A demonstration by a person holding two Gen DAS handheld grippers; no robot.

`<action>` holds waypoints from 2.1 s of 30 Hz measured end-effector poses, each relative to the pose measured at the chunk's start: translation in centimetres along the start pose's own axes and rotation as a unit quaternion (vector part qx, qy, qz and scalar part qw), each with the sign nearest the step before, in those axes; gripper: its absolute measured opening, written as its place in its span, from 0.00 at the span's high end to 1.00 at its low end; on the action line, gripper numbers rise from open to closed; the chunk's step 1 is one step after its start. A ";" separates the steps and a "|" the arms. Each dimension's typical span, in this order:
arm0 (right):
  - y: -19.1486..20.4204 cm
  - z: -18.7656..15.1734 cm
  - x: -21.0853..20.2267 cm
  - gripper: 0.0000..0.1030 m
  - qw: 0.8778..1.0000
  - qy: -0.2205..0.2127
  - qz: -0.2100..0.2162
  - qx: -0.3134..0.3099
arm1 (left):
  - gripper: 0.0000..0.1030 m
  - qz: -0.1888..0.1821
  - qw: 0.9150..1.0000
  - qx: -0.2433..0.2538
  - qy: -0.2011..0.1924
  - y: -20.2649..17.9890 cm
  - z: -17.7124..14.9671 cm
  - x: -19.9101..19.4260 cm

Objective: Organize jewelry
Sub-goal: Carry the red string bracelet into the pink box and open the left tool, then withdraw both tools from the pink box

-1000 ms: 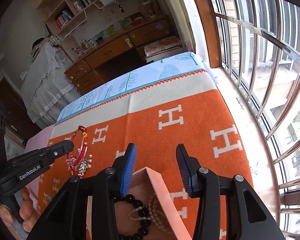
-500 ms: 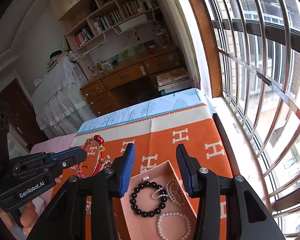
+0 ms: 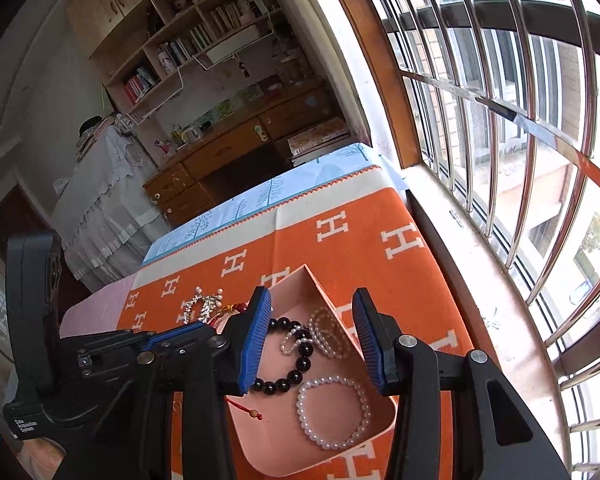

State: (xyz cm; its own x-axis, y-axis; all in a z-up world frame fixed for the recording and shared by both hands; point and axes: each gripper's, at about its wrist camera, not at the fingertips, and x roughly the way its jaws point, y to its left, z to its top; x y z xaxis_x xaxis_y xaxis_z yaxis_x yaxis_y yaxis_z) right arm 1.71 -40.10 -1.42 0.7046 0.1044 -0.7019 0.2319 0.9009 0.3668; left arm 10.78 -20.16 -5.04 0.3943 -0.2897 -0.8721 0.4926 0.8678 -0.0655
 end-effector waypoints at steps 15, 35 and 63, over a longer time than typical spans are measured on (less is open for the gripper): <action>-2.0 -4.6 3.4 0.58 1.000 0.019 -0.019 0.011 | 0.54 -0.024 1.000 -0.008 -0.006 0.1 -2.3 1.3; 5.4 -5.8 0.9 0.58 0.999 0.006 0.007 -0.050 | 0.53 0.022 0.996 -0.066 -0.053 7.8 -8.6 -8.5; 14.6 -13.6 2.8 0.58 0.976 0.187 0.066 -0.090 | 0.48 0.051 0.989 -0.129 -0.047 17.0 -18.5 -11.4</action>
State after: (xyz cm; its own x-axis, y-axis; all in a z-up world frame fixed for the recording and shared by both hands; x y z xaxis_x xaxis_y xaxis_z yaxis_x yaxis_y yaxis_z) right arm -2.07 -20.92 -6.30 0.4193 0.3403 -0.8417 0.0100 0.9253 0.3791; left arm 0.25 5.34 -5.15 0.5084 -0.2214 -0.8322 0.2372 0.9650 -0.1119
